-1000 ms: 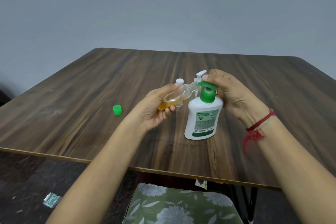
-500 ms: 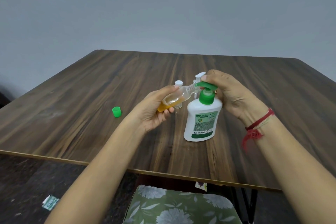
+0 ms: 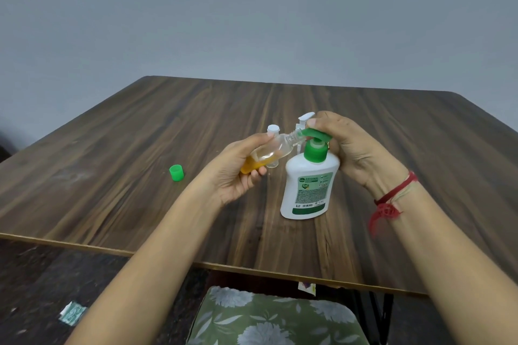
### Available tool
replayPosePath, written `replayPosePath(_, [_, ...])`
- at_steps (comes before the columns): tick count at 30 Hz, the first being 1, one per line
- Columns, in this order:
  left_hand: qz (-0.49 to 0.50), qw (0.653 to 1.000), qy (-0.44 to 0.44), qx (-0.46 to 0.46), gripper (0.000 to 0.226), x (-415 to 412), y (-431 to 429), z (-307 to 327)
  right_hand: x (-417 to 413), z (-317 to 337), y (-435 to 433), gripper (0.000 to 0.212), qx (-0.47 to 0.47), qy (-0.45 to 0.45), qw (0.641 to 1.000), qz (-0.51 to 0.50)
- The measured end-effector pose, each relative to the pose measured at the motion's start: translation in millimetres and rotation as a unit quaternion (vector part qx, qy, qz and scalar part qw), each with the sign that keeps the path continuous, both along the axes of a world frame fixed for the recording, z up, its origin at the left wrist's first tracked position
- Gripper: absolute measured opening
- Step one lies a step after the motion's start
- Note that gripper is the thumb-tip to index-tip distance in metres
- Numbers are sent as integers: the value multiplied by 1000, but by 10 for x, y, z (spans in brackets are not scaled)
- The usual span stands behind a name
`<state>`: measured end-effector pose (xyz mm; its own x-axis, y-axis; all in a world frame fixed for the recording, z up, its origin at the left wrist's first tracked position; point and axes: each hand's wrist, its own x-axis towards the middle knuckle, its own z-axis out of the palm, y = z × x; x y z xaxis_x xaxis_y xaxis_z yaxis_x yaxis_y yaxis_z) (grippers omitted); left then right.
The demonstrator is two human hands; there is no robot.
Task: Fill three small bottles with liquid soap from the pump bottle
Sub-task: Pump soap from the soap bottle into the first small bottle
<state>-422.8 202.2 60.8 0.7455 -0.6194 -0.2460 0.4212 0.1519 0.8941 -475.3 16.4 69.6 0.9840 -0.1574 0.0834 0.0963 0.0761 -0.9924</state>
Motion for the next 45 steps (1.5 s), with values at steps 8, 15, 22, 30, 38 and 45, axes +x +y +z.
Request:
replayPosePath(8, [-5,1000,-4,8,29,-21,0,1,-4,-42,-29,55,11,2,1000,13])
replayPosePath(15, [-3,1000,0,8,29,-14,6,-10,-4,-54,9,64,7,2,1000,10])
replayPosePath(22, [0,1000,1,5,23,-4,12,-9,-2,-63,-2,40,-3,1,1000,3])
replayPosePath(30, [4,1000,-10,12,24,-28,2,6,-15,-97,-16,45,22,6,1000,20])
replayPosePath(38, [9,1000,-17,18,17,-32,-5,32,-28,-44,4,68,17,12,999,28])
replayPosePath(45, [8,1000,-12,9,17,-33,3,45,-3,-2,-26,55,0,2,1000,18])
